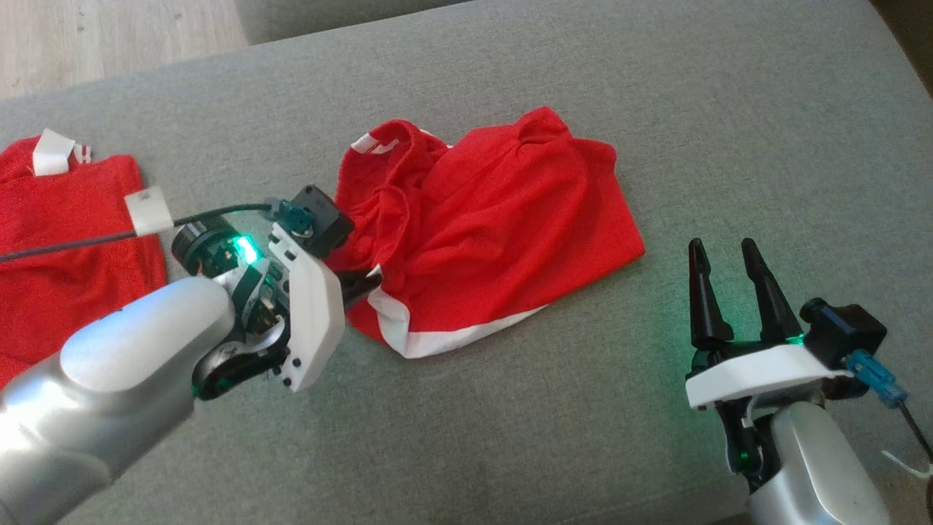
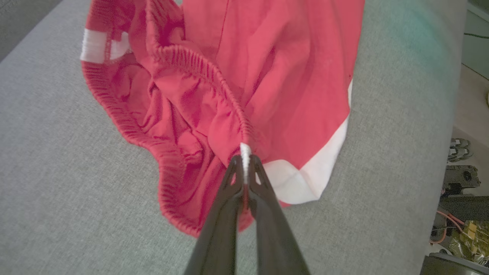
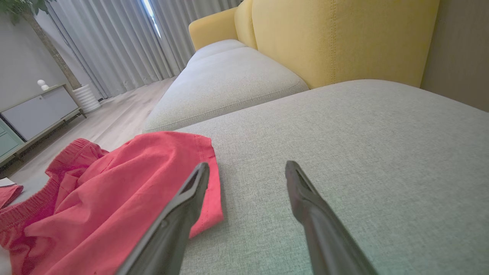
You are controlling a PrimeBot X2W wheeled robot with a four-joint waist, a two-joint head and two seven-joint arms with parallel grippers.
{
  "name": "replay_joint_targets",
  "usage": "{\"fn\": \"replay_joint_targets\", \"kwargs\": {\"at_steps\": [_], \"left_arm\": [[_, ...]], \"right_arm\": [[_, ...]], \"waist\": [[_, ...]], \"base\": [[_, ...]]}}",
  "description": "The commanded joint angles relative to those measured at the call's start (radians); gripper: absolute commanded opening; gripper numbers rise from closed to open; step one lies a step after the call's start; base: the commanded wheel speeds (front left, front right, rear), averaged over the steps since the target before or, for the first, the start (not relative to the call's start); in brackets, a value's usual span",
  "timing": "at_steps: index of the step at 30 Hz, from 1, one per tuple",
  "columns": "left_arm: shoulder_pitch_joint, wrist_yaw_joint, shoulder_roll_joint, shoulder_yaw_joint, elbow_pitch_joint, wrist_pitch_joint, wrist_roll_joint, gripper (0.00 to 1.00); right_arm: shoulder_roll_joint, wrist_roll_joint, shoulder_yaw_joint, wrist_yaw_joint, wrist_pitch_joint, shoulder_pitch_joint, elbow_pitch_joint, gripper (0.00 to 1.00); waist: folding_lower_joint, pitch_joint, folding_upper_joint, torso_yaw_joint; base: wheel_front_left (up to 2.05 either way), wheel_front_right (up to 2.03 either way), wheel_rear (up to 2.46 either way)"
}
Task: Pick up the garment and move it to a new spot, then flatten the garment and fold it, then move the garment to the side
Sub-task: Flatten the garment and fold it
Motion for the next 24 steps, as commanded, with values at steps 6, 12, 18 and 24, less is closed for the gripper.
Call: {"fn": "replay_joint_targets", "kwargs": {"at_steps": [6, 12, 18, 24], "left_arm": [[-0.04, 0.002, 0.013, 0.055, 0.011, -0.119, -0.076, 0.0], [0.003, 0.002, 0.018, 0.124, 0.076, -0.342, -0.13, 0.0], [0.089, 0.018, -0.001, 0.176, 0.145, -0.514, -0.156, 0.0], [0.174, 0.046, -0.03, 0.18, 0.186, -0.634, -0.145, 0.0]], "right_arm": [[-0.002, -0.003, 0.02, -0.001, -0.014, -0.026, -0.019, 1.0], [-0.002, -0.02, 0.02, -0.001, -0.014, -0.014, 0.005, 1.0], [-0.002, -0.042, 0.025, -0.001, -0.014, 0.0, 0.042, 1.0], [-0.002, -0.061, 0.055, -0.001, -0.007, 0.005, 0.124, 1.0]], "waist": [[0.0001, -0.022, 0.0, 0.016], [0.0001, -0.056, 0.0, 0.055], [0.0001, -0.088, 0.0, 0.108], [0.0001, -0.118, 0.0, 0.146]], "base": [[0.0, 0.0, 0.0], [0.0, 0.0, 0.0], [0.0, 0.0, 0.0], [0.0, 0.0, 0.0]]}}
